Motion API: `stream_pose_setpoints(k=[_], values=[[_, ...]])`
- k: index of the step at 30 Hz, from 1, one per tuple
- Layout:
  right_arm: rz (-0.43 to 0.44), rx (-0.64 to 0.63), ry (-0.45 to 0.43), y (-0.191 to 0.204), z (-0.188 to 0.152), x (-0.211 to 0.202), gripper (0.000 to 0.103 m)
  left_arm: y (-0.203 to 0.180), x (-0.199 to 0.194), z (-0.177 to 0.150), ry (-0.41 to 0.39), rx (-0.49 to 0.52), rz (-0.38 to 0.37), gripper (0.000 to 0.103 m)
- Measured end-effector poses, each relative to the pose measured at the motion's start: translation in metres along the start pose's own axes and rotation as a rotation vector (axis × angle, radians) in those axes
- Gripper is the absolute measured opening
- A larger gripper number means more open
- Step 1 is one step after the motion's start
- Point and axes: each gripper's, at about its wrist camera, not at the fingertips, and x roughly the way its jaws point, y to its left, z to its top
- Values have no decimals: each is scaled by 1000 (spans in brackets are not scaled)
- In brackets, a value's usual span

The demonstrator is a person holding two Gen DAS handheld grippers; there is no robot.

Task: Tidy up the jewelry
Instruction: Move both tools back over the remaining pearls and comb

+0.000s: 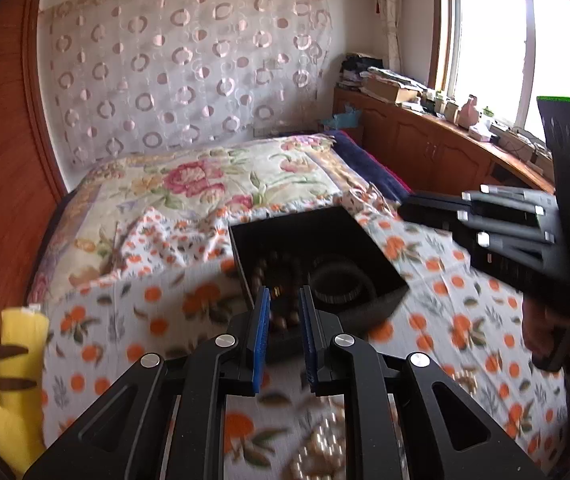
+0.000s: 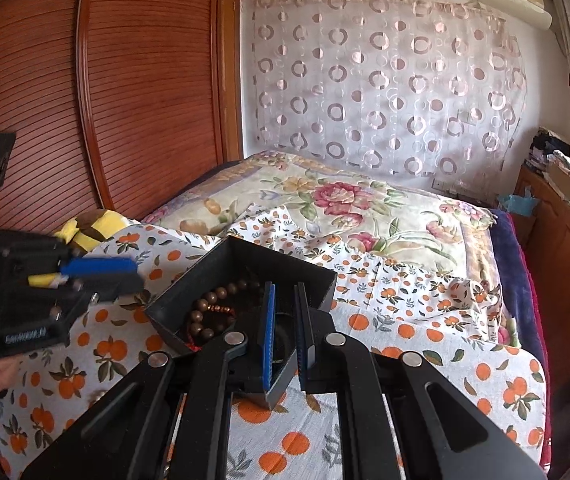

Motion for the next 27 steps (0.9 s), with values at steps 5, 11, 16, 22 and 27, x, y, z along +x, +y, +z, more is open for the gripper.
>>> stream_pose_setpoints(k=[5,11,16,22,27], values=[[-15,-4,18,6,-14,-11,11,-2,-11,-33,34,-11,-20,14],[-36,9,40,10,-34,-24,11,-1,-22,-59,54,-30,-17,14],[-48,16,60,13,-53,-36,11,-1,-31,-76,68,-29,-14,14],[-67,24,121,12,-83,-38,11,-5,-37,-99,95,-21,-25,31],[-77,30,174,9,-109,-36,11,-11,-35,-113,126,-8,-34,42]])
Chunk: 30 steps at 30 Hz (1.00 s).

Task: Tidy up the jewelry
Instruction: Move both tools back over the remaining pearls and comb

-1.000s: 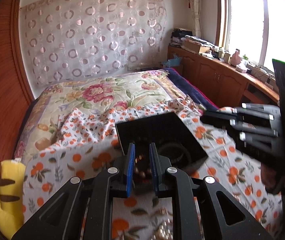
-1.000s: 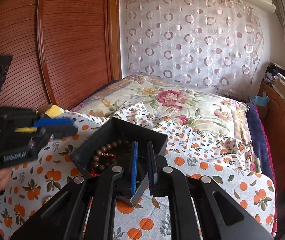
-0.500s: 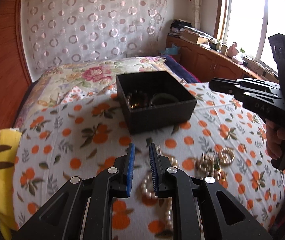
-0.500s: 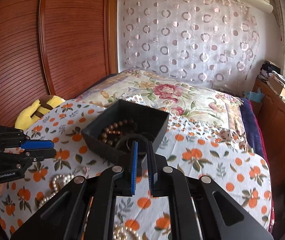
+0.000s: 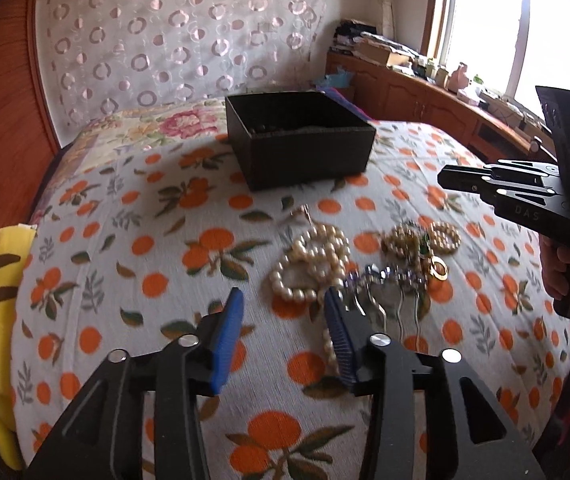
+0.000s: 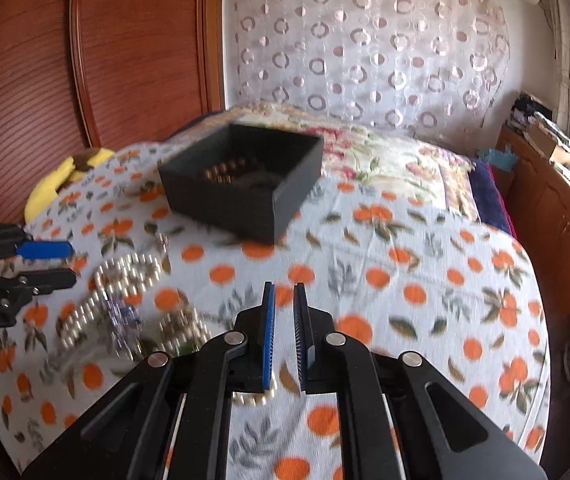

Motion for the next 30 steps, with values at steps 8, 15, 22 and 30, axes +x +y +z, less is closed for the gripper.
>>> stream_pose_setpoints(k=[8,15,22,30], values=[[29,-5,61,2,-21,6,19,1,5,-13,23,-4,23,52],[36,-41,108,6,-29,11,19,8,7,-15,32,-29,45,73],[59,-22,109,1,-29,10,20,1,13,-15,65,4,49,83],[45,-34,107,1,-29,9,20,-4,16,-15,77,31,75,86]])
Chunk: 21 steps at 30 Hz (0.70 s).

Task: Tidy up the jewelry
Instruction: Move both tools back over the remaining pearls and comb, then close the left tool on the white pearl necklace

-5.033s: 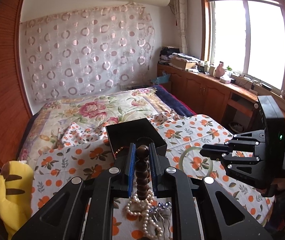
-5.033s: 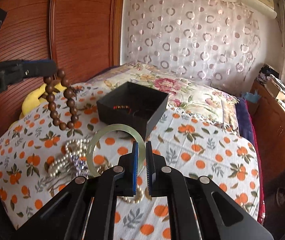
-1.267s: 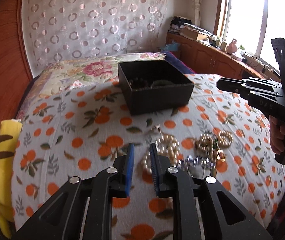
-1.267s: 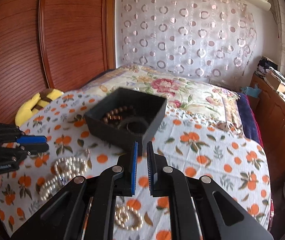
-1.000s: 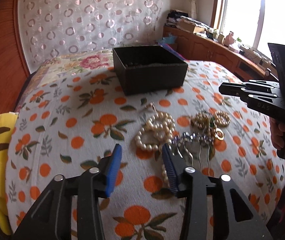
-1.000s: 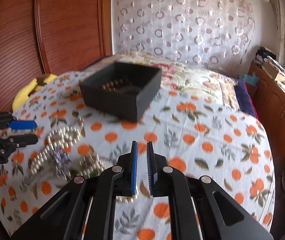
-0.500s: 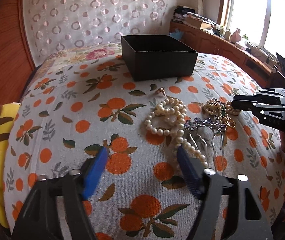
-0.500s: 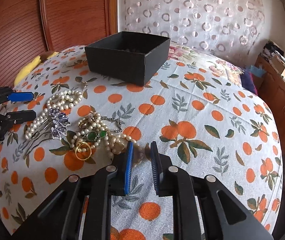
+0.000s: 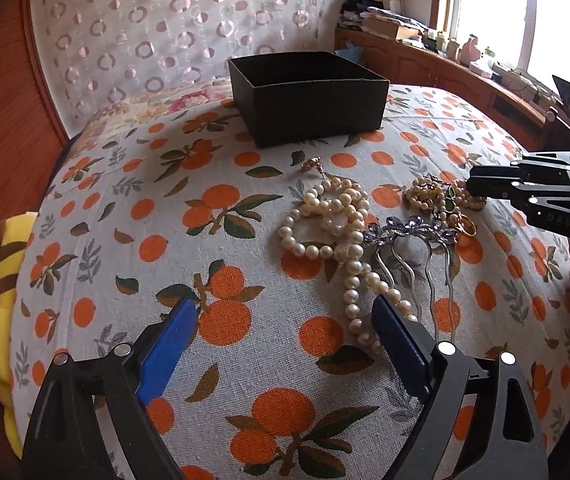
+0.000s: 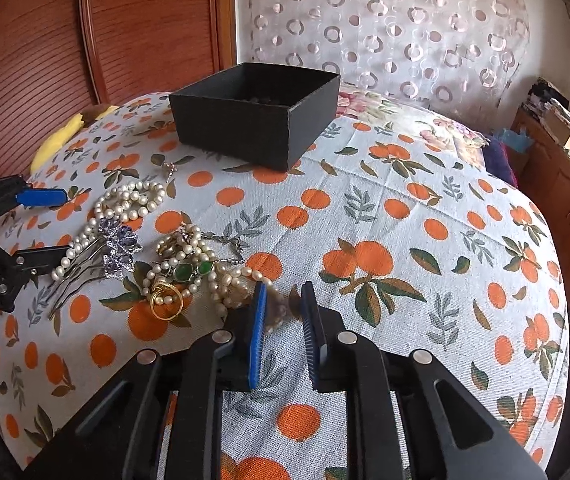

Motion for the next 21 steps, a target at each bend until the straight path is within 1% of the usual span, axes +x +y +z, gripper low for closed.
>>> stream_pose_setpoints(k=[3,4,5,7,10,13,15,16,17,18,19,21], values=[[-2,-2,0,0,0,0,20,2,0,0,-4,5,6,85],[-3,-3,0,1,0,0,20,0,-1,1,-8,13,0,78],[-3,-2,0,1,0,0,20,-2,-2,1,-14,23,-14,74],[-3,-3,0,1,0,0,20,-8,-3,3,-22,42,-29,58],[-5,-4,0,1,0,0,20,-17,-3,6,-20,59,-38,43],[-8,-6,-1,2,1,0,20,-26,-1,10,-20,84,-39,36],[-10,-8,-1,3,0,0,20,-27,1,12,-21,80,-49,32],[-9,-7,-1,2,0,0,20,-26,1,13,-21,70,-65,28],[-8,-6,-1,3,0,0,20,-25,1,13,-22,64,-65,26],[-7,-5,-1,2,1,0,20,-24,1,13,-23,60,-62,15],[-7,-5,-1,3,0,1,20,-22,1,13,-20,50,-68,7],[-9,-6,-1,3,0,1,20,-18,-2,14,-26,23,-70,7]])
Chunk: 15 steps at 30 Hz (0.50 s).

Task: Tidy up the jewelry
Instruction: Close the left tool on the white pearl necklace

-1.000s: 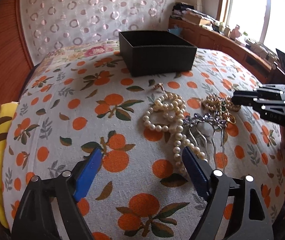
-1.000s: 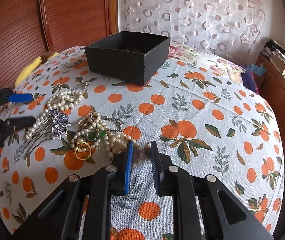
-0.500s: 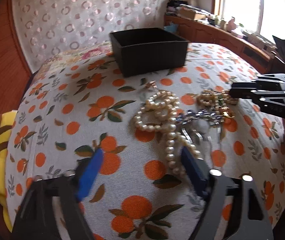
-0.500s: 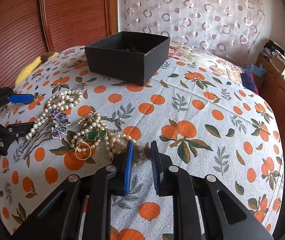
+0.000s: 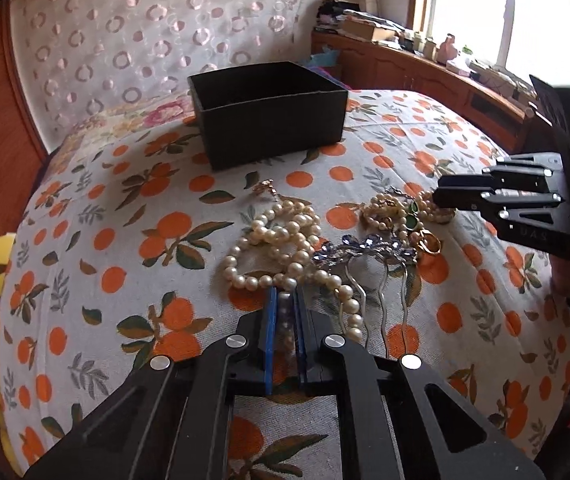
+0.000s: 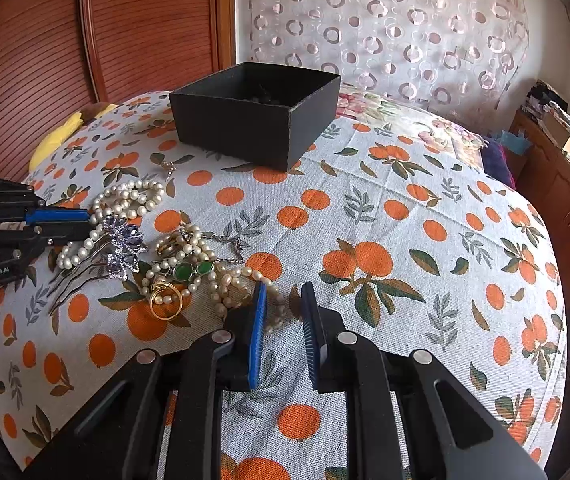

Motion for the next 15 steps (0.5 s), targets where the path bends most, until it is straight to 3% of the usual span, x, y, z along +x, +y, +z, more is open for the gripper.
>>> stream_pose_setpoints(k=[6,15], values=[[1,1,0,0,0,0,20,10,-33,3,-95,-79,1,7],[5,5,1,-2,0,0,20,12,-78,5,-182,-87,14,7]])
